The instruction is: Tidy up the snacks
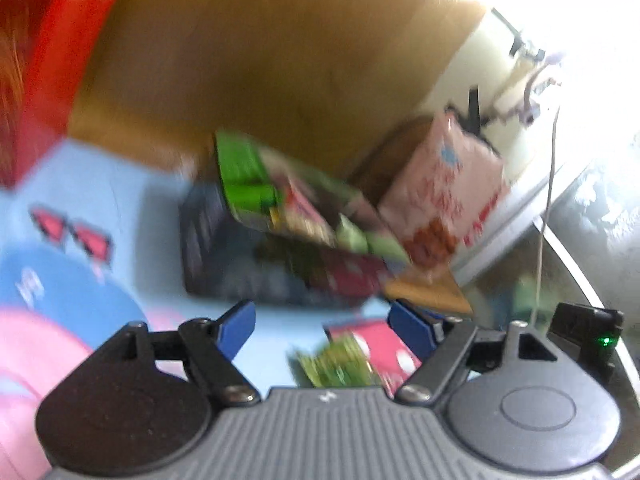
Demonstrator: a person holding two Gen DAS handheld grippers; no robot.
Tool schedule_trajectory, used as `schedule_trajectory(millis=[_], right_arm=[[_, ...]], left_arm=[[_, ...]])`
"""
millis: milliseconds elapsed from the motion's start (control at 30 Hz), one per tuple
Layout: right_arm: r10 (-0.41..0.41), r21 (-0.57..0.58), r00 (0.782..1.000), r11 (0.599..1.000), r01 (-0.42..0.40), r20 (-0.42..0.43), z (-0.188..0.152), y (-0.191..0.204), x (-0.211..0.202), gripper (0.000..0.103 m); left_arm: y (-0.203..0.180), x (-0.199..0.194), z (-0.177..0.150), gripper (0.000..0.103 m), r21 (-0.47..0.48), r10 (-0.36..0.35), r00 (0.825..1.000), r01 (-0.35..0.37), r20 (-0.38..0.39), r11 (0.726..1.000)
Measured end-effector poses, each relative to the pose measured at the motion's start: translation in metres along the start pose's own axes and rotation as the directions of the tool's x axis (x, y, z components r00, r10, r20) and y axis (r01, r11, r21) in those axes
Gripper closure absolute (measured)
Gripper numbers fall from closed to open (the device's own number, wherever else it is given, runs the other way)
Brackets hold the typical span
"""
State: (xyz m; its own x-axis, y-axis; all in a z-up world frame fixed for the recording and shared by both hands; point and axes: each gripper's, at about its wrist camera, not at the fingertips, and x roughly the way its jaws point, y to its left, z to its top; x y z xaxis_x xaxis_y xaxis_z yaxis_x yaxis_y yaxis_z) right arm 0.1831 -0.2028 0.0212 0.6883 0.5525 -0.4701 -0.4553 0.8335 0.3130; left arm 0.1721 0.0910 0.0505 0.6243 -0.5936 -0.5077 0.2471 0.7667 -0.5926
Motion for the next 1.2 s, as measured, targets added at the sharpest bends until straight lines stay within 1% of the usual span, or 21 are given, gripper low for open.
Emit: schedule_trajectory(millis=[100,133,200,233,267,300,333,367,400,467,533,567,600,700,767,900,1033,1200], right_arm=[[-0.025,0.036,0.998,0.999,0.028,-0.065,-0.017,-0.01,-0.001,0.058],[-0.029,0.052,0.996,0.998,0.033,-0.087,-0.02,-0.013,0.0,0.058],[-0.014,0.079,0.99,0.997,0.026,-0.139,-0.026,-0.018,0.008,0.06],[-0.004,0.096,0.989,0.995,0.019,-0.148,-0.029,-0.019,0.011,0.062],[0.005,0.113,0.991,0.994,0.011,-0.134,-0.031,-0.019,0.01,0.062],[0.029,0.136,0.99,0.991,-0.011,-0.135,-0.031,-0.018,0.008,0.065],[0.054,0.157,0.988,0.987,-0.031,-0.141,-0.032,-0.018,0.007,0.07],[0.079,0.171,0.985,0.984,-0.052,-0.153,-0.032,-0.013,0.01,0.073],[0.076,0.159,0.986,0.986,-0.052,-0.151,-0.034,-0.008,0.009,0.074],[0.043,0.088,0.988,0.996,-0.03,-0.15,-0.035,0.008,0.008,0.074],[0.064,0.06,0.985,0.997,-0.055,-0.158,-0.037,0.019,0.006,0.074],[0.088,0.051,0.984,0.995,-0.08,-0.158,-0.039,0.025,0.003,0.074],[0.112,0.043,0.98,0.993,-0.106,-0.166,-0.041,0.029,0.0,0.074],[0.113,-0.037,0.98,0.992,-0.121,-0.164,-0.051,0.05,-0.008,0.072],[0.119,-0.067,0.979,0.989,-0.131,-0.166,-0.059,0.057,-0.013,0.072],[0.152,-0.071,0.976,0.984,-0.165,-0.156,-0.074,0.062,-0.03,0.072],[0.154,-0.082,0.979,0.983,-0.166,-0.135,-0.093,0.075,-0.057,0.072],[0.177,-0.068,0.976,0.98,-0.187,-0.129,-0.117,0.093,-0.076,0.07]], left_arm=[[-0.001,0.019,-0.012,0.026,-0.033,0.002,0.998,-0.004,-0.062,0.999],[-0.001,0.026,-0.015,0.026,-0.05,-0.01,0.996,0.005,-0.085,0.999],[-0.001,0.043,-0.02,0.024,-0.083,-0.028,0.991,0.017,-0.129,0.996],[0.0,0.051,-0.024,0.024,-0.1,-0.03,0.989,0.016,-0.145,0.995],[-0.001,0.053,-0.027,0.025,-0.102,-0.038,0.991,0.025,-0.127,0.994],[-0.003,0.054,-0.029,0.034,-0.097,-0.037,0.991,0.025,-0.128,0.995],[-0.005,0.054,-0.031,0.042,-0.099,-0.04,0.99,0.026,-0.137,0.995],[-0.005,0.053,-0.033,0.05,-0.097,-0.032,0.99,0.019,-0.14,0.995],[-0.007,0.051,-0.034,0.058,-0.083,-0.011,0.991,0.0,-0.132,0.997],[-0.008,0.046,-0.038,0.064,-0.065,0.023,0.992,-0.032,-0.124,0.997],[-0.004,0.032,-0.042,0.065,-0.074,0.029,0.993,-0.038,-0.116,0.997],[-0.003,0.028,-0.043,0.071,-0.083,0.019,0.993,-0.028,-0.117,0.996],[-0.004,0.021,-0.047,0.071,-0.086,0.022,0.993,-0.032,-0.114,0.996],[-0.007,0.001,-0.063,0.071,-0.062,0.063,0.993,-0.07,-0.102,0.996],[-0.009,-0.009,-0.073,0.071,-0.054,0.08,0.993,-0.085,-0.091,0.995],[-0.016,-0.029,-0.097,0.071,-0.041,0.076,0.994,-0.08,-0.079,0.996],[-0.026,-0.05,-0.119,0.071,-0.004,0.071,0.994,-0.071,-0.088,0.997],[-0.025,-0.076,-0.146,0.071,-0.011,0.048,0.995,-0.05,-0.088,0.999]])
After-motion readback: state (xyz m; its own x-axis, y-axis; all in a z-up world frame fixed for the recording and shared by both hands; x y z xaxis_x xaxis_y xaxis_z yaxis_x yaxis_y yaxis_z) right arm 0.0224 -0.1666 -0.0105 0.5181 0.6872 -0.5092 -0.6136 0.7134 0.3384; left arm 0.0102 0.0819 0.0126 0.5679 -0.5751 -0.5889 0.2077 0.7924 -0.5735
